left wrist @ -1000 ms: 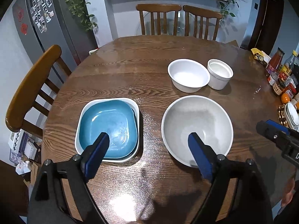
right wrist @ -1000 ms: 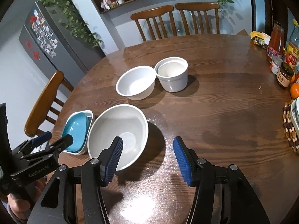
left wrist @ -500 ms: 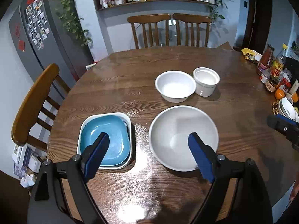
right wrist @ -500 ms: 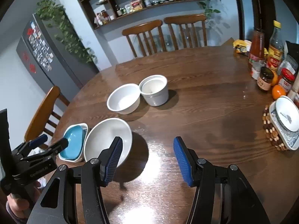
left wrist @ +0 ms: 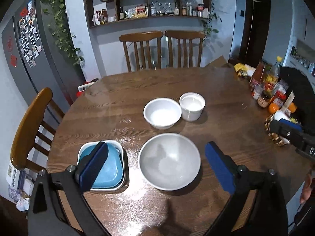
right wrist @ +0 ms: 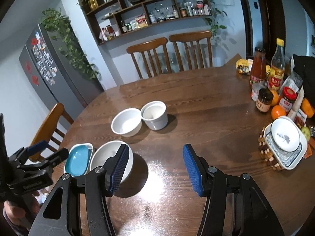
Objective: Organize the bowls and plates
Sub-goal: 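Move the left gripper back and toward the medium white bowl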
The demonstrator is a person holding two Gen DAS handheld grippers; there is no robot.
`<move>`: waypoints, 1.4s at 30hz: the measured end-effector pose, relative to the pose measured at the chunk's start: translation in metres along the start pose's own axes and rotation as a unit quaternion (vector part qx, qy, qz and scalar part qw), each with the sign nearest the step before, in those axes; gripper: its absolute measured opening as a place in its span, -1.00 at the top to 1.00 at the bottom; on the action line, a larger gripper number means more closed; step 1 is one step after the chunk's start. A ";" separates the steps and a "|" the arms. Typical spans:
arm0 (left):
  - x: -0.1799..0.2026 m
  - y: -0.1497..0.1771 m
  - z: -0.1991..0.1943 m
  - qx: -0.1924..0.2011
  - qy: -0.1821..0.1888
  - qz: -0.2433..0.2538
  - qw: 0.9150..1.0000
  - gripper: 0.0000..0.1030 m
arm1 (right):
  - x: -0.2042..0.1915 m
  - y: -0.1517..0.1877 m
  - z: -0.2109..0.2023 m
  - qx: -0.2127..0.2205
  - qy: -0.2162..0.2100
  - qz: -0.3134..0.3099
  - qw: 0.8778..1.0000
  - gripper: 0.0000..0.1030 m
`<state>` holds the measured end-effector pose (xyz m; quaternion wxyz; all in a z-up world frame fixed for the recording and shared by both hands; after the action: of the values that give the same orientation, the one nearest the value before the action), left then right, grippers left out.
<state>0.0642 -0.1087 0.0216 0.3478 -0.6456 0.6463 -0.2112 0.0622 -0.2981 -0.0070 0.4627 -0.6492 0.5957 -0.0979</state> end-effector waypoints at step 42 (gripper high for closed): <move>0.022 -0.159 -0.028 0.064 0.083 0.007 0.994 -0.98 | -0.030 -0.099 -0.048 0.079 0.019 -0.030 0.996 -0.32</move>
<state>0.1553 -0.1475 0.1514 0.3346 -0.5978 0.6627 -0.3025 0.0894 -0.3094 0.1031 0.4977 -0.6267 0.5748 -0.1706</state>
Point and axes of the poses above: each gripper's, at about its wrist camera, not at the fingertips, and z roughly the way its jaws point, x to its right, y to its underside, the point moved 8 cm from there along z, roughly the way its jaws point, and after that the axes turned 10 degrees about -y, right-handed, at the moved point
